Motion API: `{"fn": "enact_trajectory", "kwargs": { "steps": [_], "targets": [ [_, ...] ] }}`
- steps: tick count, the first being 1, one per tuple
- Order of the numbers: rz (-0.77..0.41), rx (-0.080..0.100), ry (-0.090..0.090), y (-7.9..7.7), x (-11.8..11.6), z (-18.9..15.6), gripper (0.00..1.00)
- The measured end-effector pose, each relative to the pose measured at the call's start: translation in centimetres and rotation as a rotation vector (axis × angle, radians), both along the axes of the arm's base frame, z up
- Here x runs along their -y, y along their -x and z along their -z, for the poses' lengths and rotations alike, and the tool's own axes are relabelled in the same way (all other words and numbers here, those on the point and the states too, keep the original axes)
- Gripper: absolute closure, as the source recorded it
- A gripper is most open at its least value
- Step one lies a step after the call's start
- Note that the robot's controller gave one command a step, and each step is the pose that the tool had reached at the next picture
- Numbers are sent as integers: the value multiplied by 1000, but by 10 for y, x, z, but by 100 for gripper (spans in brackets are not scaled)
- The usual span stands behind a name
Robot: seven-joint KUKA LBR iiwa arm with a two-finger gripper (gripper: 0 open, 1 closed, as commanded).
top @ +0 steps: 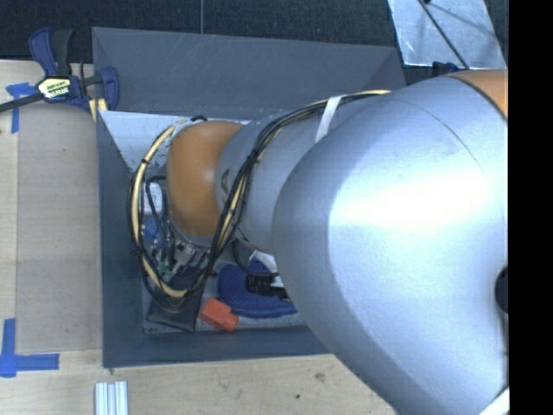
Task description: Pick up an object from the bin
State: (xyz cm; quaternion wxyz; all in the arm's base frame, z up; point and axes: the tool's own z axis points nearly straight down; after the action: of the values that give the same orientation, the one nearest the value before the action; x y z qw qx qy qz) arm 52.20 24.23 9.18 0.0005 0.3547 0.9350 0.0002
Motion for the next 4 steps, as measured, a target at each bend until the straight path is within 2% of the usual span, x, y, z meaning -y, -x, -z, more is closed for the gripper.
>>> {"fn": "enact_trajectory", "kwargs": {
  "steps": [1, 2, 3, 4],
  "targets": [
    [-1, 1, 0, 0, 1, -1, 0],
    [-375, 3, 1, -35, 6, 22, 0],
    [-376, 4, 1, -35, 5, 21, 100],
    [-751, 5, 2, -65, 15, 9, 100]
  ]
}}
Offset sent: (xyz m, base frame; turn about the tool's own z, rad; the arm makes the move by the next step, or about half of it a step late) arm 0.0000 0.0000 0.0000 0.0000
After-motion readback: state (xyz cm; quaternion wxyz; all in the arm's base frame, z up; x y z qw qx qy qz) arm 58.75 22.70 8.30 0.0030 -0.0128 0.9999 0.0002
